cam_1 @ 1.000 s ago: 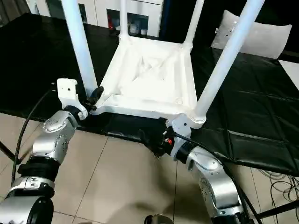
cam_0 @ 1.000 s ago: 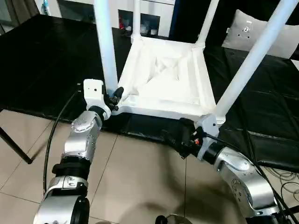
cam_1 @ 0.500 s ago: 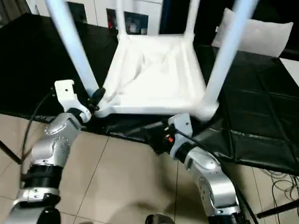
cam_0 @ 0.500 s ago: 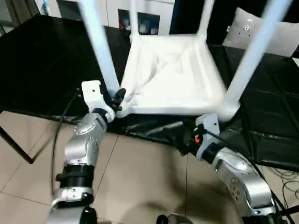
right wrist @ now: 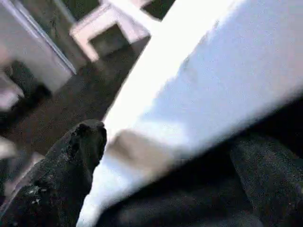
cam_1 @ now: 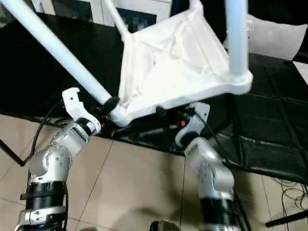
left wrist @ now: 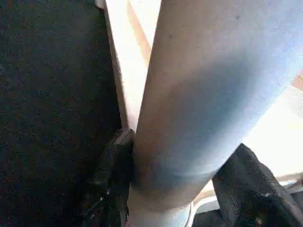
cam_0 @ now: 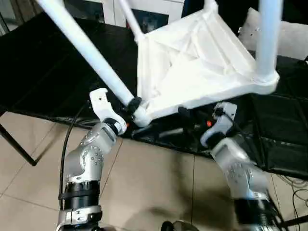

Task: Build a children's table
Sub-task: Flip table

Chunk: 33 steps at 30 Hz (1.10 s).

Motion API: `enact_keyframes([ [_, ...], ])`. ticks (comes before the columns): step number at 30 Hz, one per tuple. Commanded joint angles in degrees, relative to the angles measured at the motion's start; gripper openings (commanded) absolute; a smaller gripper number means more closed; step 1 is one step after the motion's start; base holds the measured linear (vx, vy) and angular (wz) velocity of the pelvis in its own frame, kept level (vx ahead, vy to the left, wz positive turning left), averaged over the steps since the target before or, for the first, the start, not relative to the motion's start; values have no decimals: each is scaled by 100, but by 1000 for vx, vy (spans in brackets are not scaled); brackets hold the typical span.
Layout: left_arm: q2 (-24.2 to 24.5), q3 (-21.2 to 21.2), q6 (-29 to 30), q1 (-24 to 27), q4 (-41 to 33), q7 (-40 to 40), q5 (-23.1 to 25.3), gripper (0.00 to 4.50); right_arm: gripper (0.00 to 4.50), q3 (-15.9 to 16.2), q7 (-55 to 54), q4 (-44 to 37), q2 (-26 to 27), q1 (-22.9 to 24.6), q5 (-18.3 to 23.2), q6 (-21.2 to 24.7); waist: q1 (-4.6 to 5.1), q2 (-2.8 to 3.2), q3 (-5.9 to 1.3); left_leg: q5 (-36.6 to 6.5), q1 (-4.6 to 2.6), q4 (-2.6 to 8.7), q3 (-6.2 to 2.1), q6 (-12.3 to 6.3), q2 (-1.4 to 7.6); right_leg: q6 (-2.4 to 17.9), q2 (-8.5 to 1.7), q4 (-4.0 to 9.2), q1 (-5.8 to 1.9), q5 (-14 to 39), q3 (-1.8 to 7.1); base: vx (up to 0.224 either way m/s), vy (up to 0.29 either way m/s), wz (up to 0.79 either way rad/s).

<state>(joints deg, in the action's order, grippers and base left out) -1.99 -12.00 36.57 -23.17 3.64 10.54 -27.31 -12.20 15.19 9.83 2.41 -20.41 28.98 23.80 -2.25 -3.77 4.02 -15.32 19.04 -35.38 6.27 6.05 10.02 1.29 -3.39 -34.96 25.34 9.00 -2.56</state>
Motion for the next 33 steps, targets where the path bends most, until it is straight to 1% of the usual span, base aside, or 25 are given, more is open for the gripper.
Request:
enact_keyframes([
  [1,-221,223,329,72,58,271,-511,217,450,-248,-36,229,59,-167,273,-107,24,-34,-376,697,121,378,139,-887,104,1127,-314,324,-444,953,203,0,0,0],
  [2,-226,237,379,90,11,279,-518,217,450,-318,-20,332,105,-264,350,-129,21,-30,-375,684,115,379,141,-898,104,1120,-312,329,-436,979,201,0,0,0],
  [3,-221,300,466,116,-41,336,-519,217,450,-541,-116,740,208,-588,531,-196,22,-29,-378,669,111,381,141,-893,108,1122,-317,329,-435,998,199,0,0,0],
  [4,-221,300,466,116,-41,336,-519,217,450,-541,-116,740,208,-588,531,-196,23,-34,-383,654,109,380,143,-885,106,1120,-317,327,-436,1015,199,0,0,0],
  [6,-193,411,638,150,-156,426,-490,217,450,-813,-43,1452,253,-1128,748,-385,15,-18,-398,679,111,376,149,-844,99,1141,-322,314,-447,971,196,0,0,0],
  [8,-164,453,660,156,-182,458,-453,217,450,-868,52,1590,263,-1251,819,-461,35,-28,-402,659,139,373,157,-829,89,1146,-319,311,-468,964,189,0,0,0],
  [9,-147,473,670,158,-193,466,-433,217,415,-933,85,1716,275,-1360,869,-534,47,-48,-415,786,157,363,153,-856,85,1145,-316,286,-485,811,193,0,0,0],
  [10,-134,484,673,158,-195,464,-416,217,415,-975,96,1778,285,-1419,913,-560,37,-37,-416,850,147,360,156,-874,81,1151,-314,283,-483,738,190,0,0,0],
  [11,-102,516,672,162,-208,474,-367,217,415,-1065,144,1888,308,-1529,1026,-598,46,-59,-436,971,135,343,158,-944,85,1184,-319,258,-477,600,192,0,0,0],
  [13,-92,504,650,166,-226,449,-317,217,399,-1116,222,1968,320,-1600,1105,-598,33,-83,-440,1072,133,327,170,-1085,73,1238,-316,260,-476,540,189,0,0,0],
  [15,-67,515,659,176,-256,452,-262,216,372,-1195,305,2115,325,-1681,1154,-630,30,-72,-433,1038,135,330,171,-1144,81,1263,-323,270,-469,665,181,0,0,0],
  [17,-41,528,667,183,-268,462,-233,216,357,-1238,336,2228,318,-1735,1170,-666,37,-86,-443,1009,141,328,174,-1148,86,1246,-323,271,-468,785,174,0,0,0],
  [18,15,549,652,183,-252,479,-177,216,357,-1281,366,2288,318,-1774,1203,-703,24,-80,-453,1050,138,317,175,-1164,79,1229,-321,261,-470,756,178,0,0,0],
  [19,26,554,649,182,-249,483,-165,216,340,-1289,363,2299,318,-1781,1207,-707,21,-68,-454,1083,131,319,170,-1179,86,1236,-323,255,-459,732,175,0,0,0],
  [23,105,583,611,164,-214,516,-89,216,313,-1324,377,2359,297,-1823,1215,-800,21,-77,-463,1185,128,299,183,-1250,78,1280,-312,247,-448,680,170,0,0,0],
  [24,121,582,604,153,-195,527,-82,215,294,-1354,369,2388,299,-1846,1242,-801,11,-31,-470,1192,122,298,178,-1247,81,1304,-316,240,-445,677,167,0,0,0],
  [25,139,596,587,145,-172,533,-61,215,294,-1363,379,2423,288,-1867,1232,-806,17,-38,-471,1189,120,296,181,-1247,83,1307,-311,247,-441,679,164,0,0,0],
  [26,154,603,576,136,-151,538,-49,214,282,-1371,389,2454,281,-1887,1225,-807,14,-17,-479,1217,117,296,175,-1246,84,1327,-308,232,-445,638,163,0,0,0],
  [27,164,608,569,130,-138,541,-41,214,271,-1374,397,2475,276,-1900,1218,-810,26,-38,-478,1220,121,293,180,-1251,86,1333,-305,240,-444,624,160,0,0,0],
  [28,172,619,562,125,-124,543,-47,213,261,-1380,399,2474,270,-1906,1230,-816,17,-36,-478,1216,120,296,179,-1243,87,1350,-311,236,-450,618,161,0,0,0],
  [29,180,630,552,114,-101,549,-45,213,261,-1393,380,2455,269,-1910,1244,-835,10,11,-485,1232,114,292,175,-1236,85,1365,-310,227,-450,588,162,0,0,0],
  [30,186,638,544,107,-86,551,-45,213,251,-1402,369,2443,268,-1912,1251,-851,19,-15,-487,1237,111,291,179,-1237,88,1372,-304,233,-447,562,160,0,0,0],
  [31,193,646,532,104,-77,553,-37,213,247,-1404,352,2432,266,-1912,1242,-867,16,-16,-492,1260,109,289,177,-1240,88,1384,-305,225,-450,527,160,0,0,0],
  [32,211,671,480,90,-53,516,30,213,239,-1412,330,2412,255,-1916,1233,-893,9,22,-505,1309,103,282,172,-1246,89,1424,-309,207,-451,443,160,0,0,0],
  [33,203,644,436,77,-22,546,7,213,229,-1430,289,2365,246,-1922,1239,-916,15,-2,-503,1312,104,280,178,-1264,92,1432,-303,218,-448,428,157,0,0,0],
])
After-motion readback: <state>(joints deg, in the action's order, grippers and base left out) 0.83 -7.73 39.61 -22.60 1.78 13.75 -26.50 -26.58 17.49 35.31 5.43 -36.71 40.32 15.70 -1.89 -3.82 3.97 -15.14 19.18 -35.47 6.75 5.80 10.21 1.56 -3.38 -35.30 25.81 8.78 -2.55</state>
